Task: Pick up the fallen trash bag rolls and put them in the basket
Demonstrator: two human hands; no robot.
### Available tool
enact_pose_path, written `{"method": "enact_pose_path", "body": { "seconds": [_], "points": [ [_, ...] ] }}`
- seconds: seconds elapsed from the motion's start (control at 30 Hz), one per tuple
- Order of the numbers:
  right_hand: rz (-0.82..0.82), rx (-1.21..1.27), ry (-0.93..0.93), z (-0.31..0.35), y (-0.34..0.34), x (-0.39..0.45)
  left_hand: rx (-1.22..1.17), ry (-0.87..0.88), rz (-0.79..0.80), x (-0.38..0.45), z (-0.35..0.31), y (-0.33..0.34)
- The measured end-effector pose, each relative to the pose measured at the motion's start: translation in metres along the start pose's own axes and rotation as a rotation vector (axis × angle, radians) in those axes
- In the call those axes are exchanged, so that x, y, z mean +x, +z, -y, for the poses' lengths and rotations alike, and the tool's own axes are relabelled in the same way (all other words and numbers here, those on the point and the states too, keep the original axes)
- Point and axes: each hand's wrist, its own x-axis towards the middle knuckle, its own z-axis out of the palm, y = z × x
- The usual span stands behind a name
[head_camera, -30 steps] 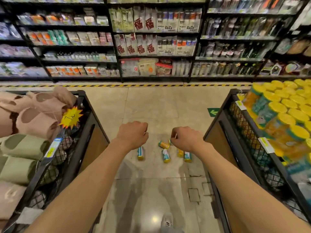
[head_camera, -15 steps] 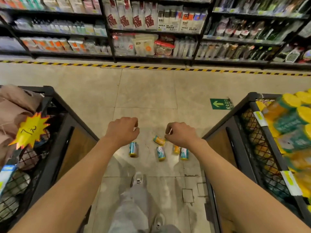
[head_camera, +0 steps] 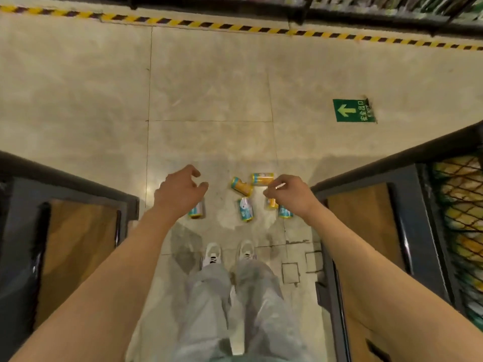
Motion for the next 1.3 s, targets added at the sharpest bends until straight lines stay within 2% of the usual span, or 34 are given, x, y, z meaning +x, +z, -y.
{"method": "enact_pose_path", "body": {
  "seconds": [0.1, 0.17, 0.43, 0.57, 0.7, 1.03, 1.17, 1.3],
  "points": [
    [0.036, 0.237, 0.127, -0.03, 0.037, 0.063, -0.103, -0.1, -0.009, 0.054, 0.039, 0.039],
    [0.051, 0.304, 0.174, -0.057, 0.065, 0.108, -0.157, -0.16, -0.017, 0.091, 0.067, 0.076],
    [-0.011, 0.304, 0.259, -0.206, 0.195, 0.306, -0.343, -0.361, -0.084, 0.227, 0.186, 0.259],
    [-0.059, 0.262, 0.303, -0.28, 0.256, 0.387, -0.328, -0.465, -0.127, 0.281, 0.248, 0.347],
    [-0.071, 0.236, 0.325, -0.326, 0.298, 0.44, -0.286, -0.51, -0.126, 0.316, 0.292, 0.405],
    [-0.082, 0.219, 0.269, -0.356, 0.345, 0.49, -0.26, -0.515, -0.22, 0.368, 0.328, 0.45],
    [-0.095, 0.296, 0.304, -0.351, 0.338, 0.474, -0.347, -0.501, -0.175, 0.348, 0.317, 0.439],
    [-0.063, 0.42, 0.308, -0.324, 0.31, 0.422, -0.42, -0.467, -0.13, 0.305, 0.282, 0.404]
  ]
}}
